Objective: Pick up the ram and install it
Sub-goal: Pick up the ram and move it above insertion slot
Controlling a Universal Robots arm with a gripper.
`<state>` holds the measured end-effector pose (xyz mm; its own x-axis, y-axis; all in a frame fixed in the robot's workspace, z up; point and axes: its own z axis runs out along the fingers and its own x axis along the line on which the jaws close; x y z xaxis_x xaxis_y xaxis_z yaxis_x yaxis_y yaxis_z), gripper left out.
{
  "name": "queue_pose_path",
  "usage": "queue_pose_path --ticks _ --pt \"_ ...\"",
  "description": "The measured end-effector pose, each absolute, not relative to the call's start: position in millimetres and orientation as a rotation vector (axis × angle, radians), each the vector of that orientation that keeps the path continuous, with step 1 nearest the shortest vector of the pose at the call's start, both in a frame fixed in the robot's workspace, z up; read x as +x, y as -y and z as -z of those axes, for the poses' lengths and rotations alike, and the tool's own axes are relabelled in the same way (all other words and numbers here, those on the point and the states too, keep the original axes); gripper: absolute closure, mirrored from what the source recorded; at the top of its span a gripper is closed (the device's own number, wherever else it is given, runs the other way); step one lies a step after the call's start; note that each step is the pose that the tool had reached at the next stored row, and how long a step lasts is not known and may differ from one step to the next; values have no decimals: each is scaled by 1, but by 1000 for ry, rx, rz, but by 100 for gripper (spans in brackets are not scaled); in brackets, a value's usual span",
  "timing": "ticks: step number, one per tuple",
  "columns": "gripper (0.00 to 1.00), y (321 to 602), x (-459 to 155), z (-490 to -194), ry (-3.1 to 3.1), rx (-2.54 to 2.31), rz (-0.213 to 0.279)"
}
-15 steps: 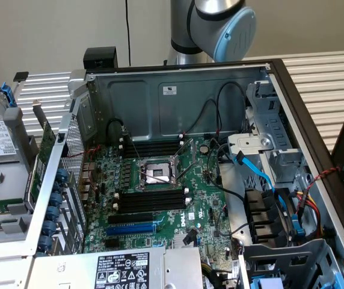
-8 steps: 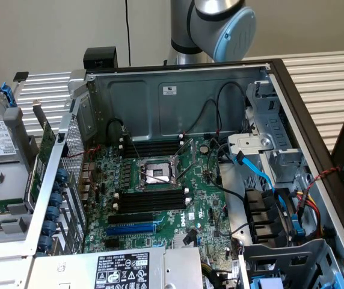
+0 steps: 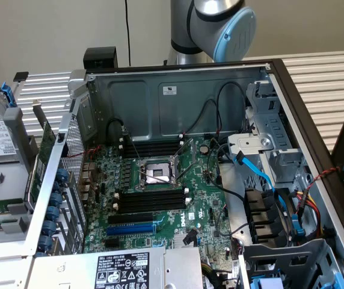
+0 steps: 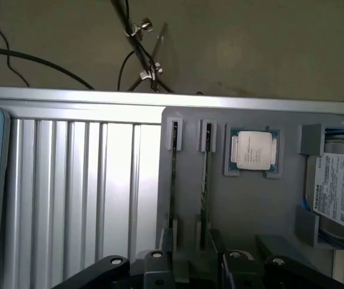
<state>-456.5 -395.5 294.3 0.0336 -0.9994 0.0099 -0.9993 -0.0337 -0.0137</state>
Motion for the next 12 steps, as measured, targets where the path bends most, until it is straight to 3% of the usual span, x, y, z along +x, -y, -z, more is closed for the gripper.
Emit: queue_pose_path --ticks 12 --pt "64 395 -458 -272 -2183 -2257 24"
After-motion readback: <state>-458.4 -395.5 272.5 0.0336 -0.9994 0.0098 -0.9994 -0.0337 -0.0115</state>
